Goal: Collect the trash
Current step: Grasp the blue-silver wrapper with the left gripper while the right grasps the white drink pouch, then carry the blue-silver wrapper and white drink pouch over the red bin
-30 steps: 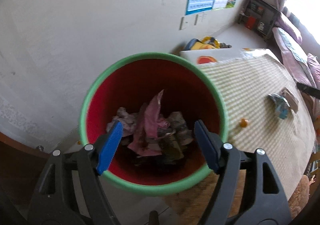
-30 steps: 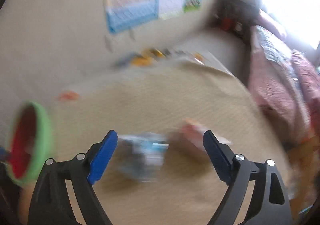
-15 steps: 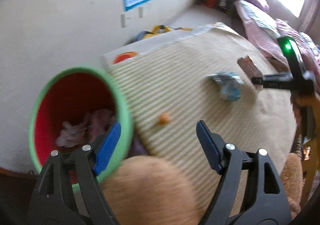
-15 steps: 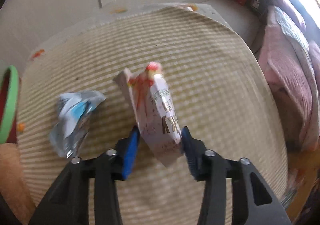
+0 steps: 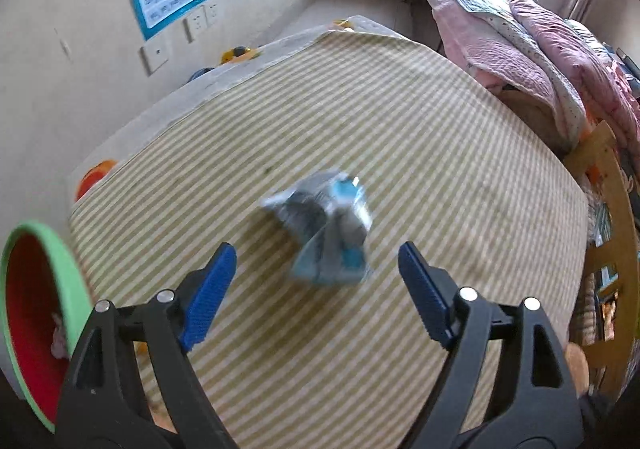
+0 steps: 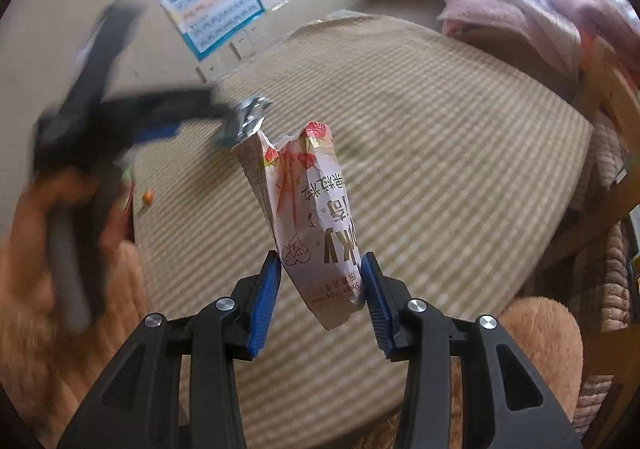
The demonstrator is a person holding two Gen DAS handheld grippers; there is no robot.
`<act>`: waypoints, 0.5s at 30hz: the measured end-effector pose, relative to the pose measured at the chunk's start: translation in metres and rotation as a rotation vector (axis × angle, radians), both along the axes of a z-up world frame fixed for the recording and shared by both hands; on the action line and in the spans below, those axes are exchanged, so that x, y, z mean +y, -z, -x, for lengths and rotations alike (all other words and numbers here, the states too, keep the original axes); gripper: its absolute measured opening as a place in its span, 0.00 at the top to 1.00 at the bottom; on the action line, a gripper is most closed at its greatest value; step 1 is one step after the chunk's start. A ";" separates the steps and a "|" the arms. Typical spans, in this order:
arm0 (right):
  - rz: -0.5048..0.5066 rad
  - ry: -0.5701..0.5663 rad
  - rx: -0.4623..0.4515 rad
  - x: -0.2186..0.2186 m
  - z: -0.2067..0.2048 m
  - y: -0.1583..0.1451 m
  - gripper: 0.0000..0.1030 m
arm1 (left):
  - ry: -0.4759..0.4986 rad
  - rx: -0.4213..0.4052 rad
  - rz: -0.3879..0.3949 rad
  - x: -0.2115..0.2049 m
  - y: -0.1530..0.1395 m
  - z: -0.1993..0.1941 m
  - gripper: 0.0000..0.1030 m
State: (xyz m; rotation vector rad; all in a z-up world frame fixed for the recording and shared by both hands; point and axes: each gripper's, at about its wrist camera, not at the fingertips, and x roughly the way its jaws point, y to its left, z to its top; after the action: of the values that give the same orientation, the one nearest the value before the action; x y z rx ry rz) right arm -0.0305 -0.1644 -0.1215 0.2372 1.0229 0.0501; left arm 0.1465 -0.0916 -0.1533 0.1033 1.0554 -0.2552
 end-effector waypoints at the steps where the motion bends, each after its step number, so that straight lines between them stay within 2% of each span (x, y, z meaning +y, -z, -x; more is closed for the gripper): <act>1: -0.007 0.001 -0.003 0.000 -0.001 -0.001 0.61 | 0.001 0.009 -0.016 -0.006 0.005 -0.007 0.22; 4: -0.031 0.028 -0.015 -0.007 0.001 -0.003 0.61 | 0.005 0.056 -0.051 -0.019 0.021 -0.020 0.22; 6: -0.044 0.043 -0.011 -0.009 0.007 -0.001 0.61 | 0.016 0.084 -0.056 -0.022 0.028 -0.024 0.30; 8: -0.060 0.056 -0.009 -0.014 0.010 0.000 0.61 | 0.021 0.105 -0.083 -0.024 0.036 -0.023 0.59; 10: -0.074 0.068 -0.010 -0.017 0.008 -0.001 0.61 | 0.024 0.110 -0.087 -0.021 0.037 -0.019 0.68; 12: -0.081 0.072 -0.009 -0.021 0.004 0.001 0.61 | 0.029 0.089 -0.095 -0.016 0.031 -0.011 0.68; 15: -0.085 0.078 -0.014 -0.022 0.005 0.000 0.61 | 0.043 0.006 -0.080 -0.004 0.006 0.015 0.68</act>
State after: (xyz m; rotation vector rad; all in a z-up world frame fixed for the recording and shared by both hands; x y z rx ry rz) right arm -0.0350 -0.1869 -0.1210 0.3537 0.9980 0.0242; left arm 0.1312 -0.0953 -0.1594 0.1973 1.0703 -0.2528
